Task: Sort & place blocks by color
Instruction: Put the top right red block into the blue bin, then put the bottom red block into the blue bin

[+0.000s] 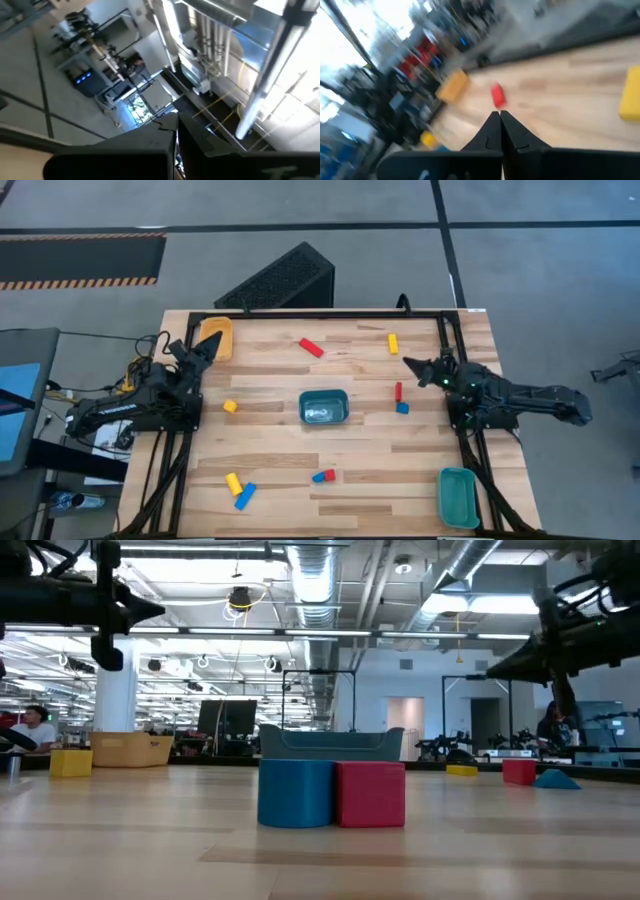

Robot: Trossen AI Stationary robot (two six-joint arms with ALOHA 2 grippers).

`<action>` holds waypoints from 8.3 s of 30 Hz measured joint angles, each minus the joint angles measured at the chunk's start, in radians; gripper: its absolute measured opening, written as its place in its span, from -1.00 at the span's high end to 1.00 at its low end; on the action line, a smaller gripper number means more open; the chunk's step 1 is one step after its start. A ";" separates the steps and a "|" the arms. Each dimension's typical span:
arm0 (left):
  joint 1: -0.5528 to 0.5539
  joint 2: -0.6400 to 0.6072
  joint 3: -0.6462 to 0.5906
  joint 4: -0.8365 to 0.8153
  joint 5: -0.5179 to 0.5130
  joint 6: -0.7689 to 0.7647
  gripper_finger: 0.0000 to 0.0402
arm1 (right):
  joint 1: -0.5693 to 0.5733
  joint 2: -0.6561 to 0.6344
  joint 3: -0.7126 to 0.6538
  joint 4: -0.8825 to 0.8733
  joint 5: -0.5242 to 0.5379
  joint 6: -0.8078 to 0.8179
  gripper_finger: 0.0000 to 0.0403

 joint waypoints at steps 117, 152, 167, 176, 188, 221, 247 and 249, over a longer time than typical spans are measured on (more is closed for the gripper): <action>0.346 0.576 0.230 -0.045 0.726 0.469 -0.12 | 0.002 1.215 1.035 -0.373 -0.254 -0.291 0.75; 0.073 1.100 0.618 0.006 0.436 0.443 -0.12 | 0.097 1.634 1.034 -0.089 -0.719 -0.876 0.65; -0.184 1.099 0.669 -0.073 0.113 0.307 -0.12 | 0.119 1.637 1.034 -0.103 -0.548 -0.871 0.26; -0.370 1.099 0.669 -0.081 0.001 0.121 -0.12 | 0.150 1.505 1.034 -0.105 -0.544 -0.768 0.02; -0.479 1.099 0.669 -0.132 0.021 0.343 -0.12 | 0.355 1.475 1.034 -0.113 -0.474 -0.710 -0.11; -0.532 1.100 0.660 -0.474 0.154 0.376 -0.12 | 0.666 1.858 1.285 -0.333 -0.272 -0.397 -0.31; -0.541 1.100 0.660 -0.604 0.124 -0.064 -0.12 | 0.465 1.641 1.284 -0.643 -0.369 -0.605 0.33; -0.541 1.100 0.660 -0.604 0.122 -0.120 -0.12 | 0.436 1.606 1.284 -0.653 -0.323 -0.630 0.36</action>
